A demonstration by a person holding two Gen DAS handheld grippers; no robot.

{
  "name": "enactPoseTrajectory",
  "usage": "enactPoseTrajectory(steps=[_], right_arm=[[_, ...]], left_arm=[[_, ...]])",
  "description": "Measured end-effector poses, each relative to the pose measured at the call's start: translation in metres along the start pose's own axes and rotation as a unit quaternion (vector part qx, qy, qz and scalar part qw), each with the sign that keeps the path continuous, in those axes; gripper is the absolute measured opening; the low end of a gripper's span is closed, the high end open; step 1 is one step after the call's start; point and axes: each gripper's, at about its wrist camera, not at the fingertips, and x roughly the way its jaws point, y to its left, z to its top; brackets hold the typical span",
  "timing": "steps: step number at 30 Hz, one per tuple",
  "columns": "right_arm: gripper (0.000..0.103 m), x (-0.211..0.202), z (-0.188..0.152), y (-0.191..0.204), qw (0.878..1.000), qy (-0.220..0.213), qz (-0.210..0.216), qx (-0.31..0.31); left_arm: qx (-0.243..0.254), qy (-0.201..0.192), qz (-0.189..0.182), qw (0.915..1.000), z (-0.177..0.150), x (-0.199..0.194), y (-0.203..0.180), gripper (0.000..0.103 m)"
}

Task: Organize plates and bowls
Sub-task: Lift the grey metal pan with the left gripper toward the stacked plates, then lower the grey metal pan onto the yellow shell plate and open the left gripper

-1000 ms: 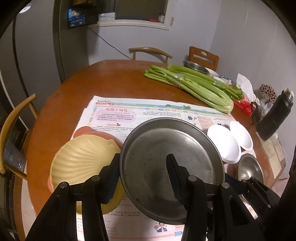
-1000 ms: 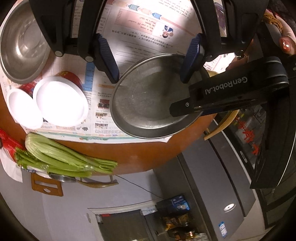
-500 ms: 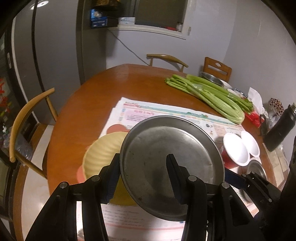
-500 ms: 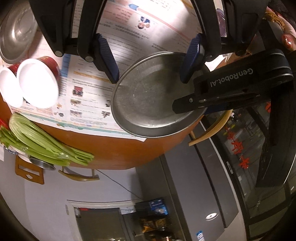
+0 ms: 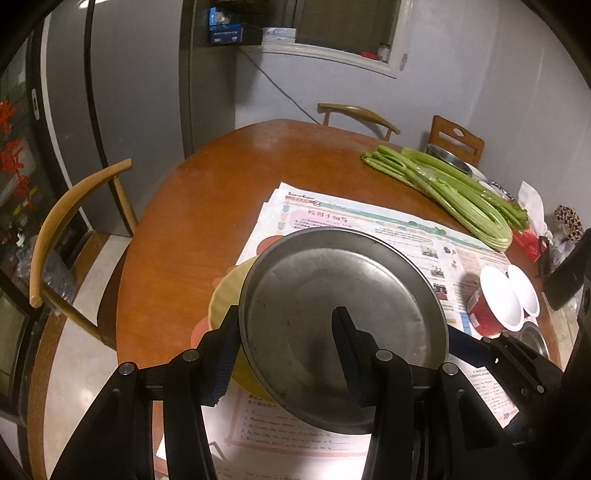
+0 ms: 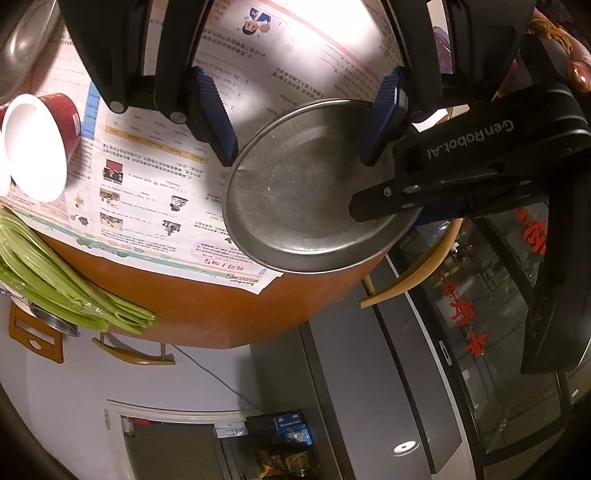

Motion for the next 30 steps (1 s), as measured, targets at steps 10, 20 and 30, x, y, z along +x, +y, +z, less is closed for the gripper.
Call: enactPoseTrajectory(steps=[10,20,30], right_arm=[[0.068,0.021,0.003,-0.004,1.000,0.015,0.002,0.008],[0.068,0.039,0.001,-0.002,1.000,0.029,0.003,0.005],[0.068,0.049,0.002,0.003,1.000,0.029,-0.005,-0.006]], left_arm=[[-0.011,0.019,-0.004,0.9997,-0.003,0.024,0.008,0.050],[-0.021,0.031,-0.006,0.9993,-0.006,0.042,0.018,0.050],[-0.028,0.033,-0.013,0.9990,-0.004,0.053,0.028,0.050]])
